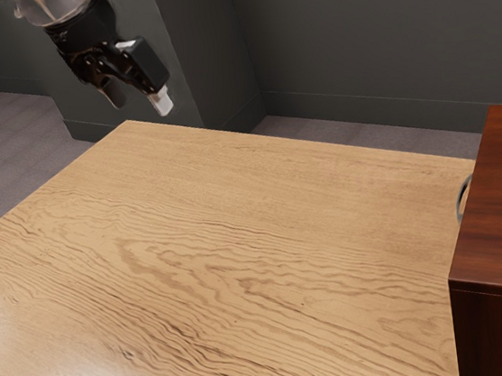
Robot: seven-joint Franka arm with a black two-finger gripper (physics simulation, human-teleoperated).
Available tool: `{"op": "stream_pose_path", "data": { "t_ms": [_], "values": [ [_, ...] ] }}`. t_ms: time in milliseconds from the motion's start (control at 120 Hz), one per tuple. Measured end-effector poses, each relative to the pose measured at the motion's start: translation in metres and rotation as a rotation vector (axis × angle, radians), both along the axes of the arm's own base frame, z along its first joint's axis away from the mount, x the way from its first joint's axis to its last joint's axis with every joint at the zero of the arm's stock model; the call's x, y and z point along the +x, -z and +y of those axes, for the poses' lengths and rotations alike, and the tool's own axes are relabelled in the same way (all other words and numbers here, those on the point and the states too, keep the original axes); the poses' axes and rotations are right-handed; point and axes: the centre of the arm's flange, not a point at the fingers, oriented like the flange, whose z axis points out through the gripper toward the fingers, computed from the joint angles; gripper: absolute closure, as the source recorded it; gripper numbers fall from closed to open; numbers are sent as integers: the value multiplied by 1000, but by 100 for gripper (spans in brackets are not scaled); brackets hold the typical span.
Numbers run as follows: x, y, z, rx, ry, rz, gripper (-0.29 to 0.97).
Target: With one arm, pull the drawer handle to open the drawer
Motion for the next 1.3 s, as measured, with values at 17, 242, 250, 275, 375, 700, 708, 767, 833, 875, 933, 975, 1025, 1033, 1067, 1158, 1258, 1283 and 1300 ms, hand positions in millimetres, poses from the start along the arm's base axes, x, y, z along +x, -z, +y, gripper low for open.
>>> {"op": "stream_pose_path", "data": {
  "t_ms": [17,242,250,275,375,700,708,767,833,875,933,975,1025,1033,1067,1158,1258,1283,1300],
  "values": [
    [-3,-1,6,-1,-11,2,3],
    [-20,-2,18,-67,-73,63,2],
    [-19,-1,15,-69,-72,66,2],
    [-16,2,7,-80,-67,76,2],
    [35,54,-36,-151,-37,141,2],
    [108,136,-111,-362,-25,165,3],
    [109,138,-111,-365,-26,167,3],
    [113,144,-117,-382,-30,173,3],
    [115,149,-124,-395,-31,181,3],
    [117,154,-126,-407,-29,192,3],
    [118,157,-131,-420,-24,203,3],
    [120,160,-136,-427,-19,213,3],
    [124,167,-144,-437,-10,227,3],
    [125,168,-145,-440,-9,228,3],
    [132,172,-147,-452,-3,228,3],
    [142,179,-151,-470,-5,233,3],
    [144,181,-156,-478,-6,239,3],
    [144,182,-157,-479,-7,240,3],
    [144,182,-157,-478,-8,239,3]
  ]
}}
